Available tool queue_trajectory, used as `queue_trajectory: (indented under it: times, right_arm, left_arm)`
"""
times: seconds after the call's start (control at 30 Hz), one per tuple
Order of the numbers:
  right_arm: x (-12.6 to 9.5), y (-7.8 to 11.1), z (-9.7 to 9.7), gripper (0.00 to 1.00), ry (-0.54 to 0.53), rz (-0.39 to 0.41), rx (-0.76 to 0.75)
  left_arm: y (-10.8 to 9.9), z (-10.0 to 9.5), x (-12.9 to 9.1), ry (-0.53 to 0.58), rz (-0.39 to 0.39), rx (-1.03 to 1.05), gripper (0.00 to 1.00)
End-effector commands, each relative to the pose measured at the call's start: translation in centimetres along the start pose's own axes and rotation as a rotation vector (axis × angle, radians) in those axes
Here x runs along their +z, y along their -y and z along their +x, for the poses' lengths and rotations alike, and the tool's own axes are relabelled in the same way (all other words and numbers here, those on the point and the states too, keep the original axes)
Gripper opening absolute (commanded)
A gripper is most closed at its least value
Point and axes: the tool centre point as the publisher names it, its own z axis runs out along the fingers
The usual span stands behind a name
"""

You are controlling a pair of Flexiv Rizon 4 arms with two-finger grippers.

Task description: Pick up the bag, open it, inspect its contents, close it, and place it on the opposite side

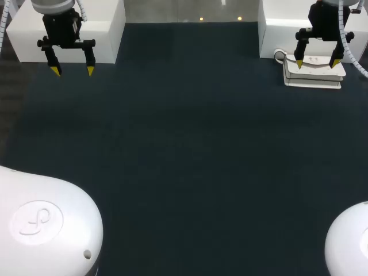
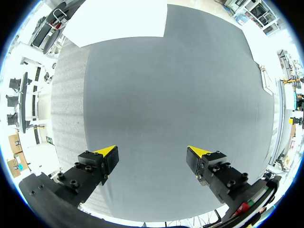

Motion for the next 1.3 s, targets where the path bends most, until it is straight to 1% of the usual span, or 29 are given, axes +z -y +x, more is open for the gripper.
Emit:
queue_trajectory:
  times: [0.03,0.63,0.73,0.83,0.87,0.9,1.13,1.17,1.3]
  right_arm:
    - [-0.1,0.0,0.1,1.0,0.003,0.002,0.001]
    - [-0.1,0.0,0.1,1.0,0.003,0.002,0.001]
    - [0.3,-0.4,-0.1,1.0,0.005,0.003,-0.01]
    - [0.9,-1.0,-0.9,1.0,0.006,0.009,-0.011]
    - [1.2,-1.3,-1.4,1.0,-0.007,0.012,-0.007]
    - [1.5,-1.5,-1.8,1.0,-0.006,0.016,0.0]
    - [3.4,-3.1,-5.2,1.0,-0.061,0.02,0.039]
    - [3.7,-3.4,-5.7,1.0,-0.061,0.024,0.047]
    - [4.7,-4.3,-7.5,1.0,-0.094,0.028,0.08]
  left_arm:
    - [0.0,0.0,0.0,0.001,0.0,0.0,1.0]
    - [0.0,0.0,0.0,0.001,0.0,0.0,1.0]
    - [-0.1,0.6,0.0,0.004,0.038,0.085,1.0]
    - [-0.2,1.1,0.3,-0.005,0.078,0.195,1.0]
    - [-0.3,1.3,0.5,-0.033,0.106,0.258,1.0]
    - [-0.4,1.4,0.6,-0.039,0.113,0.286,1.0]
    - [-0.5,2.4,1.7,-0.124,0.234,0.592,1.0]
    - [-0.4,2.6,1.9,-0.153,0.254,0.649,1.0]
    - [-0.2,3.4,2.4,-0.186,0.303,0.806,1.0]
